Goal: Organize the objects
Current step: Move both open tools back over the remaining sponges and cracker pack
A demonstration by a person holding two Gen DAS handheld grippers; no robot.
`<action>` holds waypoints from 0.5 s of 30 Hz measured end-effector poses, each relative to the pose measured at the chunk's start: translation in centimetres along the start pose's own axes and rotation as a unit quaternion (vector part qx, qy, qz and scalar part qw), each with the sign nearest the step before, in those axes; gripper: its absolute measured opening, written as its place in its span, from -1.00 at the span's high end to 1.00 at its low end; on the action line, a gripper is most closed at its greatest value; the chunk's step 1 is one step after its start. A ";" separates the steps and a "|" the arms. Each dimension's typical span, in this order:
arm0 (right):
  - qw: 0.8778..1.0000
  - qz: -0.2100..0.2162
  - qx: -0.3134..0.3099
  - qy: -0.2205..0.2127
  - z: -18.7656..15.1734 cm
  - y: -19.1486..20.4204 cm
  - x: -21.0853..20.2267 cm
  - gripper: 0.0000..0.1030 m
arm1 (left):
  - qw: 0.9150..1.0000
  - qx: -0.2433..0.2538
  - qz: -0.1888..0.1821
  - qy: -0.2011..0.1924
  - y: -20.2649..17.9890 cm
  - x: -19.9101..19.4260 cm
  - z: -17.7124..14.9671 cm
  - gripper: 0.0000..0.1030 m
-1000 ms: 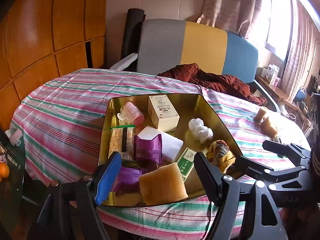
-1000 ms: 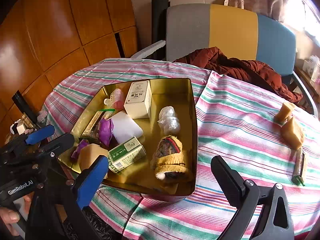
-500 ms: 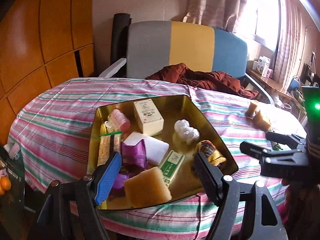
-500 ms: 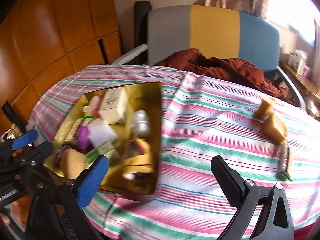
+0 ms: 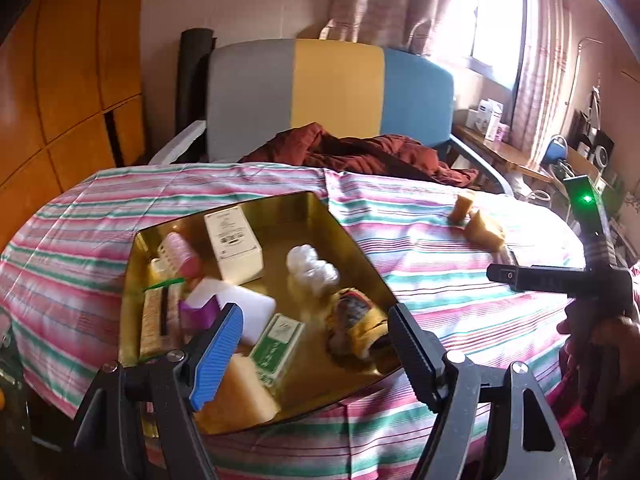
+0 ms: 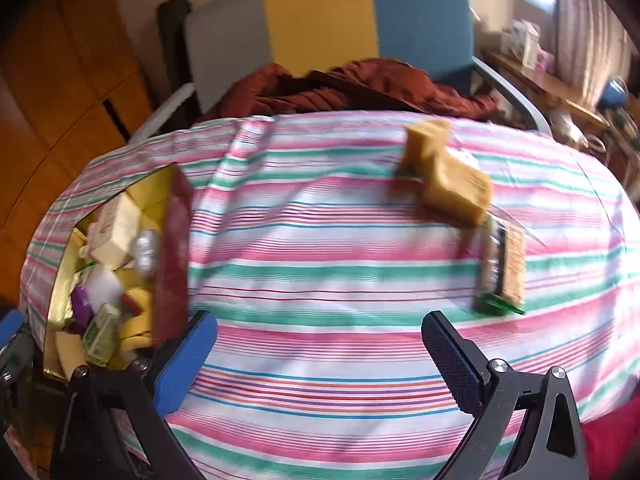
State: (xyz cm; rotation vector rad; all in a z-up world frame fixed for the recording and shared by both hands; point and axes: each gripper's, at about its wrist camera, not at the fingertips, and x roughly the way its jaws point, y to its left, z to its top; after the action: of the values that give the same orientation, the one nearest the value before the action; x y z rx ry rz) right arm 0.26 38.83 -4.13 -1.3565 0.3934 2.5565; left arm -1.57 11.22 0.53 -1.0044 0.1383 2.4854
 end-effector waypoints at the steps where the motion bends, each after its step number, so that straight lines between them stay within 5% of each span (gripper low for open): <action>1: 1.000 -0.005 0.007 0.004 0.1 -0.8 0.0 -0.99 | 1.000 0.002 -0.004 0.001 -0.3 0.1 0.1 -0.48; 15: 0.988 -0.106 0.112 0.031 3.4 -15.6 2.9 -1.00 | 0.998 0.046 -0.028 0.020 -4.4 2.2 1.5 -0.51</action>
State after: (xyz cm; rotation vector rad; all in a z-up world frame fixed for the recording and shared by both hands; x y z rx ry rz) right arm 0.92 54.87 -6.77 -1.3210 0.5003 2.2289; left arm -1.95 16.36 0.46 -1.0068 0.2310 2.3858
